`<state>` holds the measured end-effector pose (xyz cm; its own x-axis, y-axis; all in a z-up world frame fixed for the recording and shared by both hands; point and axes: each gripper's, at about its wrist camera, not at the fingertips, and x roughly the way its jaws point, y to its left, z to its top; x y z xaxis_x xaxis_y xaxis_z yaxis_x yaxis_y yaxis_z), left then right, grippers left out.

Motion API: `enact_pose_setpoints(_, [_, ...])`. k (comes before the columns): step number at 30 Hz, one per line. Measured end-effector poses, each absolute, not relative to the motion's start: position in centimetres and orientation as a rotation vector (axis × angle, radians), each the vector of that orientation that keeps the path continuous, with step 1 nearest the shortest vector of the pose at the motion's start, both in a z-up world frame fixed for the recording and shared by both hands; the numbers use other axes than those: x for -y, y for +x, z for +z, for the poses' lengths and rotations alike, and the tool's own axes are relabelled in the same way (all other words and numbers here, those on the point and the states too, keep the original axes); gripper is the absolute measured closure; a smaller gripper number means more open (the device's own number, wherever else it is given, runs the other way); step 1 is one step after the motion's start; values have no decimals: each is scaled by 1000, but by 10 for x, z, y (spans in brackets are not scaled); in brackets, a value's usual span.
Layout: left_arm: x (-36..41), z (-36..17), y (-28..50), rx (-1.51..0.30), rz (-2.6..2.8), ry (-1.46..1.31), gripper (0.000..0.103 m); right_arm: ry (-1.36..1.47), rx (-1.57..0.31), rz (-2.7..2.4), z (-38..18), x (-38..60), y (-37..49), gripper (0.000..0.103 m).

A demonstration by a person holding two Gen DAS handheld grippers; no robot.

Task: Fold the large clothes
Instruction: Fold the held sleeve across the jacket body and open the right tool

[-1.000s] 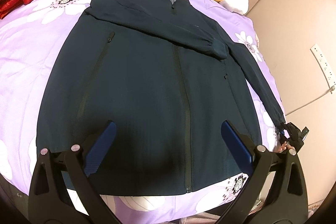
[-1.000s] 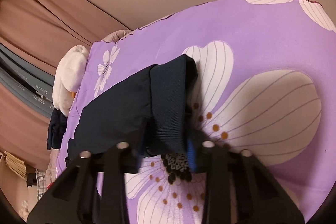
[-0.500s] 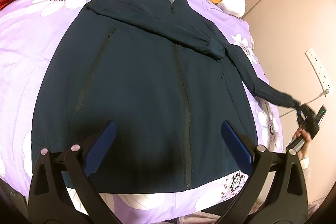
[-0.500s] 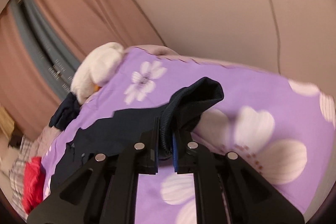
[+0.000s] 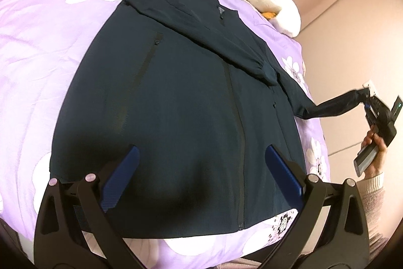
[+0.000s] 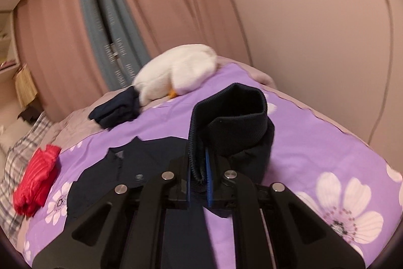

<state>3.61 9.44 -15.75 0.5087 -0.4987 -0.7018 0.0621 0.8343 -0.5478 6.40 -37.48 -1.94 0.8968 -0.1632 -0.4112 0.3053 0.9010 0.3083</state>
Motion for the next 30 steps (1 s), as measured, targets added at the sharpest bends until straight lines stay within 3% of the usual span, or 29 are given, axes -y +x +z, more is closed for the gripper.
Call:
enact_pose_setpoints(10, [-120,-169,42,-994,-326,-552,2,105,-403,-11,15,225,147,94])
enact_pose_setpoints(18, [-134,-180,48,-1011,-289,-576,2,-160,-522,176,-32,85,202,93])
enact_pose_setpoints(20, [-137,-183,50,-1017,-282,-582,2,-207,-598,218,-56,58,213,82])
enact_pose_setpoints(21, [-137,-183,50,-1020,-279,-583,2,-231,-653,237,-77,44,219,60])
enact_pose_setpoints(22, [-138,-184,51,-1024,-275,-583,2,-243,-694,256,-95,37,221,46])
enact_pose_setpoints(25, [-143,-183,52,-1027,-269,-582,2,-257,-813,319,-140,24,216,45])
enact_pose_setpoints(30, [-149,-180,64,-1027,-264,-593,2,-161,-858,370,-155,60,186,45])
